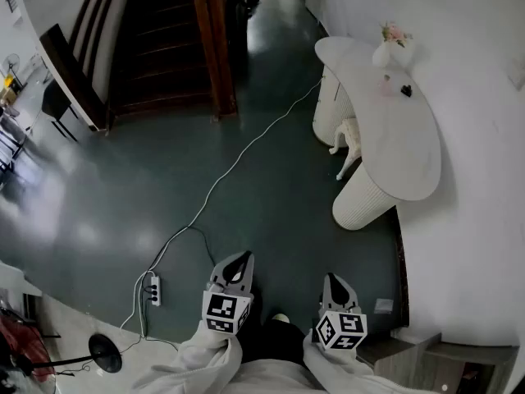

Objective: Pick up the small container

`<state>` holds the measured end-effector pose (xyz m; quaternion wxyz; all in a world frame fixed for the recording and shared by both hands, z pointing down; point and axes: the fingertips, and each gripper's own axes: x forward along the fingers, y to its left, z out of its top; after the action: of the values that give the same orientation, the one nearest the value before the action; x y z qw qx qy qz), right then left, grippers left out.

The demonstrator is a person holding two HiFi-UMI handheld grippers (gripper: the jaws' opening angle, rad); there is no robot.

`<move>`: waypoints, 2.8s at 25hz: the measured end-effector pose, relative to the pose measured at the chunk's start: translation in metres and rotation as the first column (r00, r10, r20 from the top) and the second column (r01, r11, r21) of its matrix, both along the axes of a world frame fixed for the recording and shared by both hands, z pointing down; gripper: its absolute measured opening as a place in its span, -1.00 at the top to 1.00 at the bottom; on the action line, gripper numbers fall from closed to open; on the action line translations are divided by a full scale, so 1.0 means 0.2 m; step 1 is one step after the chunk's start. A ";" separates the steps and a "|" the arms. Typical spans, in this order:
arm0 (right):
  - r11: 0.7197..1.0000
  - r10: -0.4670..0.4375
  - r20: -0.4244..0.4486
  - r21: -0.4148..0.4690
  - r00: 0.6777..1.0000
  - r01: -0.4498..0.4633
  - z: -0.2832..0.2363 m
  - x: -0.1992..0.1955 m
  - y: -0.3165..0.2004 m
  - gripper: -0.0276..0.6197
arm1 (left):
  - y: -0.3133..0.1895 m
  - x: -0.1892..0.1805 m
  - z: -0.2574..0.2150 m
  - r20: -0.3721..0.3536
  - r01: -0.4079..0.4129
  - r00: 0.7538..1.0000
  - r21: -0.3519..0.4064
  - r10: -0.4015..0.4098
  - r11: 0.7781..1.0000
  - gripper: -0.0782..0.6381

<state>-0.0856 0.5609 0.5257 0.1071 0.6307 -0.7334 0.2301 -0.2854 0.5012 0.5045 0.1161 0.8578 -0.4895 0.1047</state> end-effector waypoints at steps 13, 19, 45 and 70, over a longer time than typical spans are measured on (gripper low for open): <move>0.995 -0.038 0.066 0.092 0.997 0.031 -0.10 -0.01 0.34 0.76 | 0.34 0.06 -0.05 -0.037 0.000 0.999 0.007 0.000 1.000 0.74; 0.996 -0.016 0.055 0.083 0.998 0.012 -0.08 0.03 0.44 0.76 | 0.45 0.14 -0.06 -0.073 -0.035 0.997 0.014 0.036 0.999 0.74; 0.995 0.022 0.044 0.092 0.999 -0.026 -0.17 0.14 -0.47 0.76 | -0.51 0.22 -0.17 -0.067 -0.054 0.996 0.054 0.057 0.997 0.74; 0.994 0.096 0.066 0.051 0.993 -0.099 -0.08 0.04 -1.40 0.76 | -1.44 0.09 -0.07 -0.039 -0.103 0.994 0.013 0.104 0.995 0.74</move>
<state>-0.0775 0.2811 0.5096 0.0552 0.6608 -0.7106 0.2352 -0.2672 0.2123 0.4902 0.1158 0.8846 -0.4426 0.0908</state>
